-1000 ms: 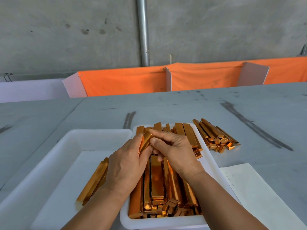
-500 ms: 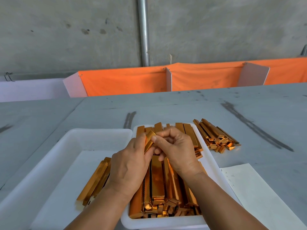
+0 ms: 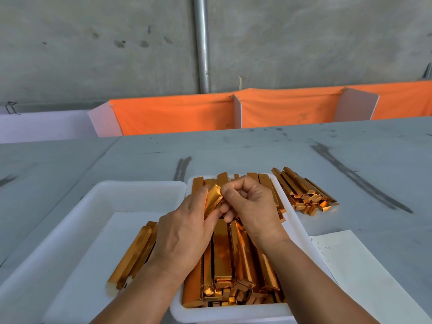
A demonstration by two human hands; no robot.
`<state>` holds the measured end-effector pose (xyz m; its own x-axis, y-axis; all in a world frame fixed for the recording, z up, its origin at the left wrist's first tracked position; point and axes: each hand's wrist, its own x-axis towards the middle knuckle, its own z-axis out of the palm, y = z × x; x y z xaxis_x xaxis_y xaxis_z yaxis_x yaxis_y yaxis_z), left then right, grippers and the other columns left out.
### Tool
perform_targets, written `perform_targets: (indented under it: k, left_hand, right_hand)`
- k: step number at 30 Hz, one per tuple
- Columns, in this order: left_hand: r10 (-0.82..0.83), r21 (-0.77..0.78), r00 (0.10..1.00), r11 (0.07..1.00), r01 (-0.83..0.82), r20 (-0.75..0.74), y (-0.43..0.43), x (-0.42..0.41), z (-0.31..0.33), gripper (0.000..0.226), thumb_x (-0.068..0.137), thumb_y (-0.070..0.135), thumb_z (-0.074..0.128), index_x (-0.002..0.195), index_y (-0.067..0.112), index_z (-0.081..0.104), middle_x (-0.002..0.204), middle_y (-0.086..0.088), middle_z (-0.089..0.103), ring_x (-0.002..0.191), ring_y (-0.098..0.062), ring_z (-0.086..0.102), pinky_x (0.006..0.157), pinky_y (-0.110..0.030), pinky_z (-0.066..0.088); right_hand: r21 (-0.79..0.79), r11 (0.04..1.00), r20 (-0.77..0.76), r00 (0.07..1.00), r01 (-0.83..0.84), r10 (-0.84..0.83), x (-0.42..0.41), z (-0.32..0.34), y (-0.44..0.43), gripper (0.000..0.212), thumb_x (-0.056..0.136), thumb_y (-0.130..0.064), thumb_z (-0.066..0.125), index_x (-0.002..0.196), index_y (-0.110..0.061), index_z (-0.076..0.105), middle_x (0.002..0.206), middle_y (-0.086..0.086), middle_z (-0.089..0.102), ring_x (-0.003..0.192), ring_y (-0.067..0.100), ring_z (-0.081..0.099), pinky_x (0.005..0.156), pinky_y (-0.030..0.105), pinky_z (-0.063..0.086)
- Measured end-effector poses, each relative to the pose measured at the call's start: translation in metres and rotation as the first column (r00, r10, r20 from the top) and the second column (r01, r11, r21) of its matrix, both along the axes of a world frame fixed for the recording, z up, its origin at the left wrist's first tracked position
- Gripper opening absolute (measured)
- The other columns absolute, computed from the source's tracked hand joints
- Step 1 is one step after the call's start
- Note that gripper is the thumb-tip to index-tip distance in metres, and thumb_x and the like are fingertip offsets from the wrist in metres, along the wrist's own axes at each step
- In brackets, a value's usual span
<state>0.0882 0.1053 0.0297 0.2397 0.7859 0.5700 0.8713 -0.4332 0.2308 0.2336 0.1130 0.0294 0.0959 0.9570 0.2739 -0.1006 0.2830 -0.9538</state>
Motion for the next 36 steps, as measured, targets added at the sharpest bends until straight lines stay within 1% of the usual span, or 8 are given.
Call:
perform_targets:
  k: [4, 8, 10, 17, 20, 23, 30, 36]
  left_hand:
    - [-0.023, 0.023, 1.000, 0.999, 0.022, 0.020, 0.0007, 0.0003, -0.0016, 0.059, 0.091, 0.051, 0.044, 0.141, 0.019, 0.046, 0.102, 0.000, 0.070, 0.076, -0.019, 0.069, 0.052, -0.032, 0.055]
    - [-0.051, 0.046, 0.998, 0.998, 0.050, 0.024, 0.0016, -0.0012, -0.0024, 0.056, 0.092, 0.047, 0.044, 0.140, 0.019, 0.047, 0.095, 0.001, 0.068, 0.072, -0.017, 0.067, 0.049, -0.030, 0.053]
    - [-0.063, 0.066, 0.998, 0.996, 0.062, 0.019, 0.0017, -0.0010, -0.0035, 0.056, 0.091, 0.046, 0.044, 0.139, 0.018, 0.049, 0.092, 0.001, 0.068, 0.070, -0.016, 0.067, 0.048, -0.030, 0.052]
    - [-0.082, 0.104, 0.996, 0.991, 0.078, 0.029, 0.0015, -0.0020, -0.0038, 0.058, 0.087, 0.045, 0.045, 0.137, 0.015, 0.052, 0.086, -0.001, 0.068, 0.065, -0.018, 0.066, 0.045, -0.032, 0.054]
    - [-0.059, 0.109, 0.998, 0.992, 0.057, 0.018, 0.0019, -0.0020, -0.0033, 0.058, 0.086, 0.044, 0.049, 0.136, 0.015, 0.053, 0.083, 0.000, 0.067, 0.063, -0.017, 0.066, 0.045, -0.030, 0.052]
    - [-0.056, 0.112, 0.998, 0.992, 0.056, 0.005, 0.0019, -0.0018, -0.0028, 0.058, 0.086, 0.044, 0.049, 0.136, 0.015, 0.053, 0.082, 0.000, 0.067, 0.061, -0.016, 0.065, 0.044, -0.028, 0.051]
    - [-0.061, 0.057, 0.998, 0.997, 0.061, 0.013, -0.0013, 0.0002, -0.0023, 0.058, 0.090, 0.040, 0.048, 0.141, 0.013, 0.048, 0.087, 0.000, 0.067, 0.062, -0.013, 0.063, 0.044, -0.023, 0.045]
    - [-0.072, 0.031, 0.994, 0.997, 0.070, 0.076, -0.0007, -0.0013, -0.0020, 0.059, 0.091, 0.041, 0.043, 0.143, 0.014, 0.045, 0.093, -0.001, 0.068, 0.072, -0.016, 0.066, 0.051, -0.028, 0.052]
  right_hand:
    - [0.008, 1.000, -0.007, 1.000, 0.014, -0.014, 0.0006, 0.0008, -0.0004, 0.007, 0.094, -0.010, 0.064, 0.088, -0.006, 0.066, 0.062, 0.010, 0.068, 0.044, 0.012, 0.058, 0.048, 0.020, 0.050]
    - [-0.058, 0.993, -0.208, 0.974, -0.101, 0.086, 0.0037, 0.0037, -0.0005, 0.013, 0.093, -0.009, 0.064, 0.081, -0.005, 0.068, 0.064, 0.016, 0.065, 0.045, 0.015, 0.059, 0.047, 0.022, 0.050]
    - [-0.083, 0.986, -0.255, 0.960, -0.142, 0.116, 0.0055, 0.0042, 0.0000, 0.013, 0.091, -0.008, 0.065, 0.078, -0.007, 0.069, 0.063, 0.015, 0.065, 0.045, 0.015, 0.059, 0.046, 0.021, 0.050]
    - [-0.010, 1.000, -0.107, 0.994, -0.028, 0.027, 0.0033, 0.0007, 0.0006, 0.009, 0.092, -0.010, 0.066, 0.084, -0.006, 0.066, 0.063, 0.010, 0.067, 0.046, 0.014, 0.060, 0.052, 0.022, 0.052]
    - [0.007, 0.999, -0.106, 0.994, -0.039, 0.040, 0.0021, 0.0007, -0.0009, 0.009, 0.091, -0.013, 0.067, 0.087, -0.004, 0.067, 0.065, 0.011, 0.068, 0.049, 0.015, 0.060, 0.053, 0.023, 0.053]
    - [0.015, 0.998, -0.078, 0.995, -0.057, 0.058, -0.0008, 0.0015, -0.0019, 0.004, 0.089, -0.006, 0.069, 0.089, -0.005, 0.066, 0.065, 0.007, 0.068, 0.051, 0.013, 0.062, 0.053, 0.021, 0.054]
    - [-0.017, 1.000, -0.075, 0.997, -0.008, 0.006, 0.0011, 0.0017, 0.0001, 0.001, 0.091, -0.002, 0.066, 0.092, -0.003, 0.066, 0.066, 0.010, 0.069, 0.052, 0.015, 0.065, 0.057, 0.023, 0.056]
    - [-0.003, 1.000, -0.101, 0.994, -0.031, 0.030, 0.0001, 0.0014, -0.0008, 0.011, 0.095, -0.004, 0.061, 0.093, -0.009, 0.071, 0.069, 0.011, 0.070, 0.056, 0.015, 0.065, 0.060, 0.023, 0.056]
